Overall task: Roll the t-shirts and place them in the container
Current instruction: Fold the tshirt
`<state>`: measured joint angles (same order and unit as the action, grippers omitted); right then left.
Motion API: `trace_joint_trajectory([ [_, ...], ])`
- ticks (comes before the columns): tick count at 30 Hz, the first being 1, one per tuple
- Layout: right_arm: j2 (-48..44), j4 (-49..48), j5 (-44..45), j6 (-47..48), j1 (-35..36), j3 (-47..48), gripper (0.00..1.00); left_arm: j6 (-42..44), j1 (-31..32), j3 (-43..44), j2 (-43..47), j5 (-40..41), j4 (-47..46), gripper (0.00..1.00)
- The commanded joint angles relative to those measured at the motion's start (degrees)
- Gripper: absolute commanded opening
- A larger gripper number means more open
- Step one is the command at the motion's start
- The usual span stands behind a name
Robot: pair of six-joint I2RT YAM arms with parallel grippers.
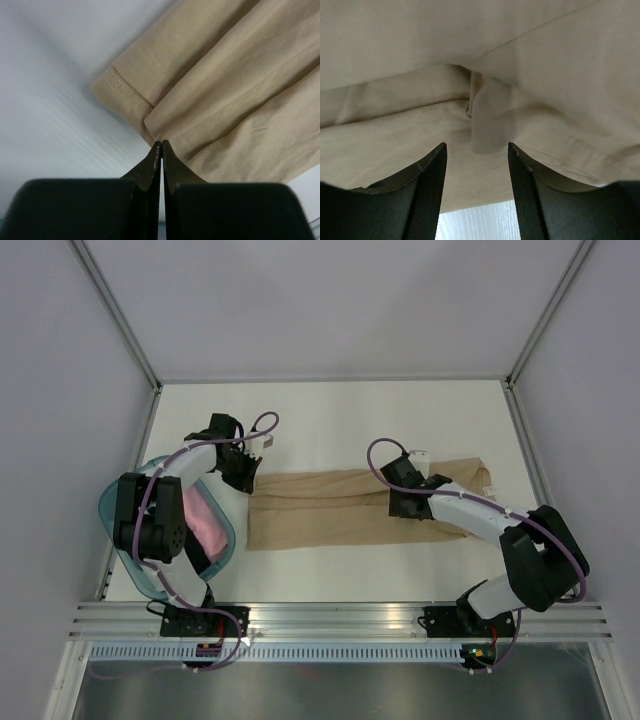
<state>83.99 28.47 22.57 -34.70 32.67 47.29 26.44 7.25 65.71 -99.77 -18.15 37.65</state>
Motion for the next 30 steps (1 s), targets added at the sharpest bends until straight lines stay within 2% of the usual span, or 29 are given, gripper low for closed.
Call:
trace_joint_trajectory([
  [1,0.30,-0.51,4.94,-2.04,0.03,1.67,0.57,0.81,0.14,0.56,0.01,-0.83,0.15,0.02],
  [4,0.65,-2.36,5.29,-1.69,0.03,-0.35,0.54,0.19,0.14,0.82,-0.34,-1.53,0.14,0.02],
  [8,4.68,-5.35,3.71,-0.46,0.03,-0.44,0.41,0.11,0.14,1.35,-0.87,-1.27,0.23,0.02],
  [9,5.48,-4.57,4.06,-0.72,0.03,-0.09,0.37,0.19,0.14,1.43,-0.78,-1.27,0.23,0.02],
  [10,5.92,-3.61,5.89,-1.07,0.03,0.78,0.27,0.28,0.14,1.44,-0.78,-1.10,0.32,0.02],
  [16,4.44,-0.26,6.88,-1.69,0.03,0.53,0.00,0.72,0.14,1.35,-0.52,-1.18,0.15,0.02],
  [23,-1.35,4.84,5.03,1.38,0.03,1.23,0.00,0.81,-0.04,2.05,-0.69,-0.83,0.14,0.02],
  [30,-2.33,10.72,2.31,3.94,0.03,2.28,0.00,0.72,-0.65,3.63,-0.52,-0.04,0.14,0.02],
])
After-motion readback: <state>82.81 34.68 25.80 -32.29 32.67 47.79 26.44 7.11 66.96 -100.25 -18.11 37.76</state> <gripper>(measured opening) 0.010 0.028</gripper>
